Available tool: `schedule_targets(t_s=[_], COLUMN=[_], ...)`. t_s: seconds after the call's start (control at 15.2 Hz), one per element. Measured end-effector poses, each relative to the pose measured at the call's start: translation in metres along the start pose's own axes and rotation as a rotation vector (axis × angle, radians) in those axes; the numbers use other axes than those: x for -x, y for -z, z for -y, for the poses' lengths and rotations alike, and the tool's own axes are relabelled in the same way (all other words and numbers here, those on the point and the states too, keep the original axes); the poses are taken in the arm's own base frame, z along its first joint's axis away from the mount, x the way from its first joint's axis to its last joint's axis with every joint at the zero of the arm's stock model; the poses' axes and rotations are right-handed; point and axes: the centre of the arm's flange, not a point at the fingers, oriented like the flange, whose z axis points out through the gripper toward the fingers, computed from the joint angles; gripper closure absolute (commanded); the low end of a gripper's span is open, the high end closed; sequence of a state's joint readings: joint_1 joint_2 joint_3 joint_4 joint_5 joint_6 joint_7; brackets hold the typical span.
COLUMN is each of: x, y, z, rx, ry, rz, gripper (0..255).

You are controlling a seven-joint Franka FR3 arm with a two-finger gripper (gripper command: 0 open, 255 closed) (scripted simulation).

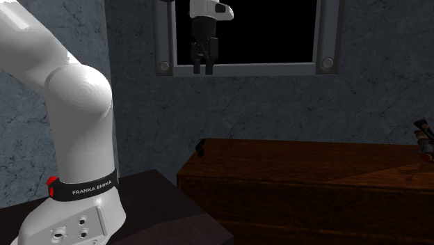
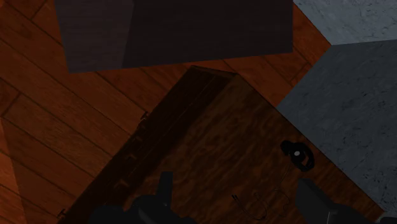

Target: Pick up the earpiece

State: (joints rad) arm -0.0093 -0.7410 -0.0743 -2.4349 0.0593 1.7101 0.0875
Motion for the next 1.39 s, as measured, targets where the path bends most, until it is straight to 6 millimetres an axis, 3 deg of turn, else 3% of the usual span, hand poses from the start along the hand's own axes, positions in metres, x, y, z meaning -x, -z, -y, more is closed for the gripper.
schedule_targets(t_s=[0.13, 0.33, 0.73, 1.39], x=[-0.001, -0.005, -0.016, -0.045], y=[-0.005, -0.029, -0.099, -0.198], z=[0.003, 0.019, 0.055, 0.120], rx=[-0.003, -0.020, -0.061, -0.130], ry=[-0.005, -0.031, -0.096, -0.205], rz=[-0.002, -0.019, -0.058, -0.125], gripper=[0, 0, 0, 0])
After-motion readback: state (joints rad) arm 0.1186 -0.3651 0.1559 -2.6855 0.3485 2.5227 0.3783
